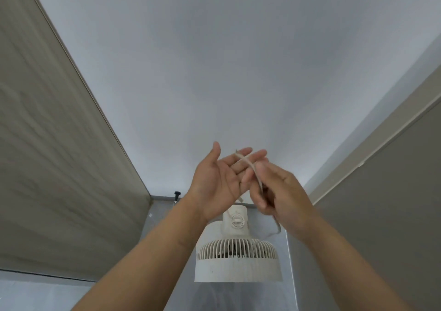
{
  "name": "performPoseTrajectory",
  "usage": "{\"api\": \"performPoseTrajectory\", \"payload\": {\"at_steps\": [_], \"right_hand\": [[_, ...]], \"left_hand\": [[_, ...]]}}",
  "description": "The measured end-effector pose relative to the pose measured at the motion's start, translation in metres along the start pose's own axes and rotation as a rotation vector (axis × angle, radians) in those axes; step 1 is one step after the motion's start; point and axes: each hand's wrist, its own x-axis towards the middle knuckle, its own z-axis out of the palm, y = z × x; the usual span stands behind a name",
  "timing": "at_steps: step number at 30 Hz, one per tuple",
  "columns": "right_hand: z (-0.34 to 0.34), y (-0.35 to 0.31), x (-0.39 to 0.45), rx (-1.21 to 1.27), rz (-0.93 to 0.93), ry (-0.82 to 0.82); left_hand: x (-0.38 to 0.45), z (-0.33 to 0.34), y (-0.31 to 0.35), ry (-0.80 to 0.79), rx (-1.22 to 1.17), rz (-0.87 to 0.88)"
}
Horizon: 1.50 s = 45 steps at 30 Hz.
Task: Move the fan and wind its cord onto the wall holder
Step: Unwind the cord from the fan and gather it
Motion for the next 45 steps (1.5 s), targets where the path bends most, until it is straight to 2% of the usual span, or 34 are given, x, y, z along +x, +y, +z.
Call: {"api": "performPoseTrajectory", "payload": {"at_steps": [2, 5, 9, 11, 14, 16, 20, 25, 29, 32, 37, 41, 45], "right_hand": [[0.001, 0.014, -0.011, -0.095, -0.006, -0.033], [0.000, 0.035, -0.020, -0.141, 0.002, 0.005], [-0.005, 0.038, -0.014, -0.084, 0.126, 0.097], [-0.007, 0.030, 0.002, 0.066, 0.276, 0.157], [-0.012, 0.007, 0.029, 0.445, 0.523, 0.222], [-0.013, -0.011, 0.044, 0.598, 0.614, 0.200], [-0.003, -0.042, 0.061, 0.637, 0.610, 0.145], [0.005, -0.078, 0.066, 0.710, 0.429, 0.193], [0.012, -0.097, 0.052, 0.497, 0.316, 0.185], [0.015, -0.097, 0.036, 0.298, 0.144, 0.212], [0.021, -0.069, 0.004, 0.139, -0.075, 0.150], [0.021, -0.036, -0.014, -0.002, -0.057, 0.135], [0.014, -0.008, -0.021, -0.058, 0.078, 0.164]], "left_hand": [[0.003, 0.012, 0.007, 0.021, -0.029, 0.018], [0.003, 0.025, 0.010, 0.065, 0.059, 0.058], [-0.014, 0.040, 0.009, 0.049, 0.358, 0.204], [-0.025, 0.044, 0.005, 0.027, 0.569, 0.312], [-0.040, 0.044, -0.002, -0.018, 0.764, 0.419], [-0.047, 0.040, -0.009, -0.068, 0.870, 0.488], [-0.056, 0.028, -0.021, -0.099, 1.035, 0.566], [-0.057, 0.010, -0.029, -0.106, 1.102, 0.506], [-0.049, 0.001, -0.027, -0.053, 1.038, 0.433], [-0.040, 0.006, -0.020, 0.018, 0.980, 0.368], [-0.010, 0.019, 0.017, 0.104, 0.677, 0.203], [-0.002, 0.042, 0.041, 0.141, 0.432, 0.204], [-0.001, 0.058, 0.044, 0.172, 0.351, 0.228]]}}
